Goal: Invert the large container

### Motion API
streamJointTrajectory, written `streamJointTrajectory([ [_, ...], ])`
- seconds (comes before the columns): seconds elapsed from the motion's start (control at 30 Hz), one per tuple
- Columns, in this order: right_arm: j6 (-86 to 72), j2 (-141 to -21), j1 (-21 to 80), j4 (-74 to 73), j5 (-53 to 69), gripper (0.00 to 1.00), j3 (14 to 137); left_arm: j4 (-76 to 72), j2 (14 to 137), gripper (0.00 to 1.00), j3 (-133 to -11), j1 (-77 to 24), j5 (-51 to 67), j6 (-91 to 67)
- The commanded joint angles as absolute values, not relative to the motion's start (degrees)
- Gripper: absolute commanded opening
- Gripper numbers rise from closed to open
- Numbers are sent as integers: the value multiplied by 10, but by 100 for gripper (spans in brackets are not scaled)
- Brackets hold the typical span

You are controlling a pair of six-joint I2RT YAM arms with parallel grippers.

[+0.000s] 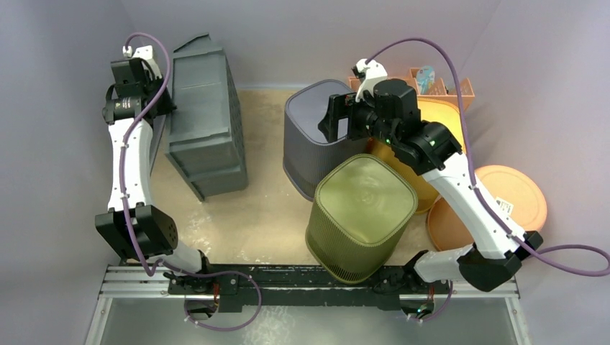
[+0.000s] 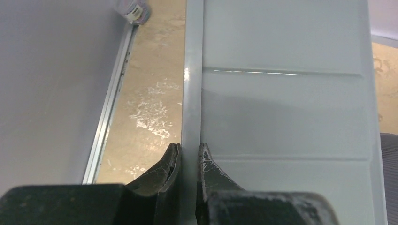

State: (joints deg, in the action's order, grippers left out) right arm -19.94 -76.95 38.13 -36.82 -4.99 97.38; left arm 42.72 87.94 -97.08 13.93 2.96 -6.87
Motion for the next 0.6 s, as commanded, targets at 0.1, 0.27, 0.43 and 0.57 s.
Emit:
streamJointTrajectory([
  [0.1, -209, -731, 379, -323, -71, 100, 941, 420, 887, 0, -941, 107, 187, -97],
  [0.27, -209, -718, 379, -317, -81, 100, 930, 374, 872, 0, -911, 103, 336, -121],
  [0.43, -209, -720, 379, -320, -85, 100, 932, 277, 844, 0, -868, 133, 470, -190],
  [0.57, -209, -719, 379, -321, -84, 100, 929, 79, 838, 0, -790, 184, 540, -386],
])
